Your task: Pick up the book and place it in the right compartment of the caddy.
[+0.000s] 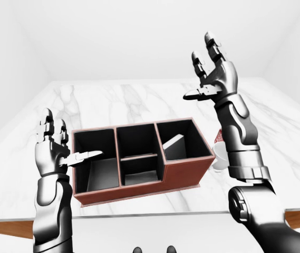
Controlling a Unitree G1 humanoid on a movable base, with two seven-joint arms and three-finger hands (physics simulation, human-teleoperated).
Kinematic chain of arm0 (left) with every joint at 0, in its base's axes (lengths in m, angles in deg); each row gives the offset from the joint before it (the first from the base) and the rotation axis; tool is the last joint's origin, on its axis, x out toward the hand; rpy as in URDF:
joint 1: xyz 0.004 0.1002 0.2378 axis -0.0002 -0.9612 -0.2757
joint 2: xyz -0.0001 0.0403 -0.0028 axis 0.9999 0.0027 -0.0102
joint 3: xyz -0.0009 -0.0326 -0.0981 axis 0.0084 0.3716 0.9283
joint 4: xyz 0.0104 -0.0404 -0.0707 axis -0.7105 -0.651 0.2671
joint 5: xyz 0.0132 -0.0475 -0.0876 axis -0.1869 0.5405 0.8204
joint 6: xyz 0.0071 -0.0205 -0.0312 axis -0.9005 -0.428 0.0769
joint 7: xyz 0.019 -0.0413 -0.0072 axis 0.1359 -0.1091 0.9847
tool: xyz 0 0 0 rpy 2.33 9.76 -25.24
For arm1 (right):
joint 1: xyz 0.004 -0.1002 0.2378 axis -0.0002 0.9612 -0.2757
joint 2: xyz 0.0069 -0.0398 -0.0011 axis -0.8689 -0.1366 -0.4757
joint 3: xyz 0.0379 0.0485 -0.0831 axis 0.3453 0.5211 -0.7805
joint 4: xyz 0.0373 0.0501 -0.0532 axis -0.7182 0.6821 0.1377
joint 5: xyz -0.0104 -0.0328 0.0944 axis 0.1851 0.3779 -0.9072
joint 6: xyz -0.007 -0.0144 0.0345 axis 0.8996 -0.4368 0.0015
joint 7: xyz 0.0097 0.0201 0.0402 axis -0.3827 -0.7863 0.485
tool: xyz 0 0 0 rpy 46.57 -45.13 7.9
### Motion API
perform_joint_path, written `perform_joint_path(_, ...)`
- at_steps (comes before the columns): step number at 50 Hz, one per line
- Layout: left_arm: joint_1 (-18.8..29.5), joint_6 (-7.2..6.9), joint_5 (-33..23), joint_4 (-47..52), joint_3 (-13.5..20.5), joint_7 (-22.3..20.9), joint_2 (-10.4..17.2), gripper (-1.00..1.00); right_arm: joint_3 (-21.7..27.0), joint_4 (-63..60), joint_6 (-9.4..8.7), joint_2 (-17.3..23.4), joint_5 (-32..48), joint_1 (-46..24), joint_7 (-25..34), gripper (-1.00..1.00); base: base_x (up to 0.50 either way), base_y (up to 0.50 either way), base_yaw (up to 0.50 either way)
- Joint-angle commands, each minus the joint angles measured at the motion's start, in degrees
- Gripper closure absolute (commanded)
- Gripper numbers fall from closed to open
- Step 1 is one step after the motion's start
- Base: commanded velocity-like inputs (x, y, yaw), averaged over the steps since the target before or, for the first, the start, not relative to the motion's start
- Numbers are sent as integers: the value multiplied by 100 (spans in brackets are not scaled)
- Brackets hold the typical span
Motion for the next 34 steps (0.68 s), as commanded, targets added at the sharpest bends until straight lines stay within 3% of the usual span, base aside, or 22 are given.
perform_joint_path(1,7,0,-9,-54,0,-13,-3,-100,24,-1607,0,3,40,157,-451,-100,0,0,0)
perform_joint_path(11,-2,0,-3,-3,1,-1,1,-100,37,-3259,0,51,-324,32,-1011,-100,0,0,0)
perform_joint_path(34,-13,0,-3,68,0,14,-6,-100,2,-3421,0,42,-293,97,-1016,-100,0,0,0)
